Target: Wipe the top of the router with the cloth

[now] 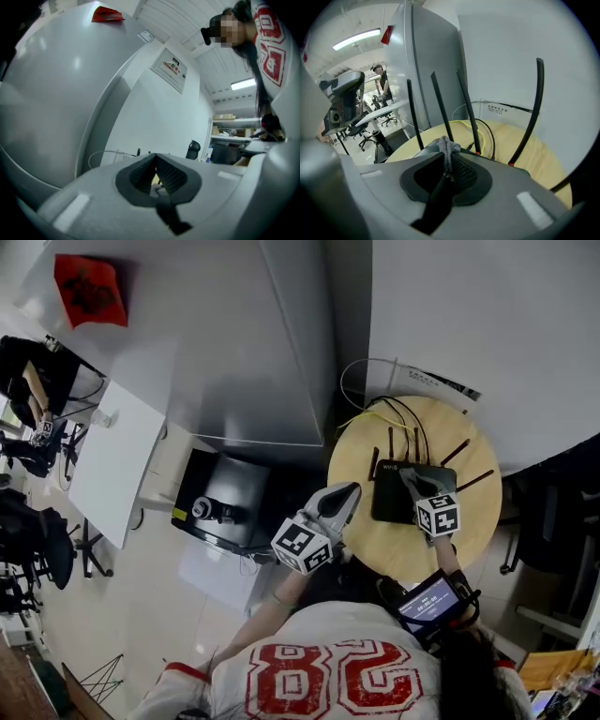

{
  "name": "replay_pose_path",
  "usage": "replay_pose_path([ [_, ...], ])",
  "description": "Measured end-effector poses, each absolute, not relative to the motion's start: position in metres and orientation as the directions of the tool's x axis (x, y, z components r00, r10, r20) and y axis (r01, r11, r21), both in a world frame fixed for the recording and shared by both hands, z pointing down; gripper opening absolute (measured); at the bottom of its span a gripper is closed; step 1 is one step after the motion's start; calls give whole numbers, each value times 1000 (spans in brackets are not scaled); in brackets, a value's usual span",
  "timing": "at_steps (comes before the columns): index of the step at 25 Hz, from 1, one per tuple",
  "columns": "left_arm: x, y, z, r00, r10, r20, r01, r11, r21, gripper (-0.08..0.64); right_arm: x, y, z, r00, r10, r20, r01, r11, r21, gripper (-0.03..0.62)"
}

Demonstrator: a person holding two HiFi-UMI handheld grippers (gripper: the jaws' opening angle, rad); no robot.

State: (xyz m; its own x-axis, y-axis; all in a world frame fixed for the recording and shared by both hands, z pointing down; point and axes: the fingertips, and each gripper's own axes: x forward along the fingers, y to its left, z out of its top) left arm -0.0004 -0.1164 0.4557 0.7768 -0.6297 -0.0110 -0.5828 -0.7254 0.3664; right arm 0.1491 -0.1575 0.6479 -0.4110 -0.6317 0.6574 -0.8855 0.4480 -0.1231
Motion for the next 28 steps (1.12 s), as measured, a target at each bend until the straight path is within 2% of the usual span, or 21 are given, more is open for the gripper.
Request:
replay_pose_path([
  [12, -22, -128, 461, 732, -681, 13, -636, -677, 370, -2, 160, -189, 660, -376, -620, 689, -892, 445, -86, 41],
  [28, 19, -122, 464, 815, -580, -2, -531, -748, 399, -2, 146, -96, 659, -426, -621, 658, -895, 396, -206, 41],
])
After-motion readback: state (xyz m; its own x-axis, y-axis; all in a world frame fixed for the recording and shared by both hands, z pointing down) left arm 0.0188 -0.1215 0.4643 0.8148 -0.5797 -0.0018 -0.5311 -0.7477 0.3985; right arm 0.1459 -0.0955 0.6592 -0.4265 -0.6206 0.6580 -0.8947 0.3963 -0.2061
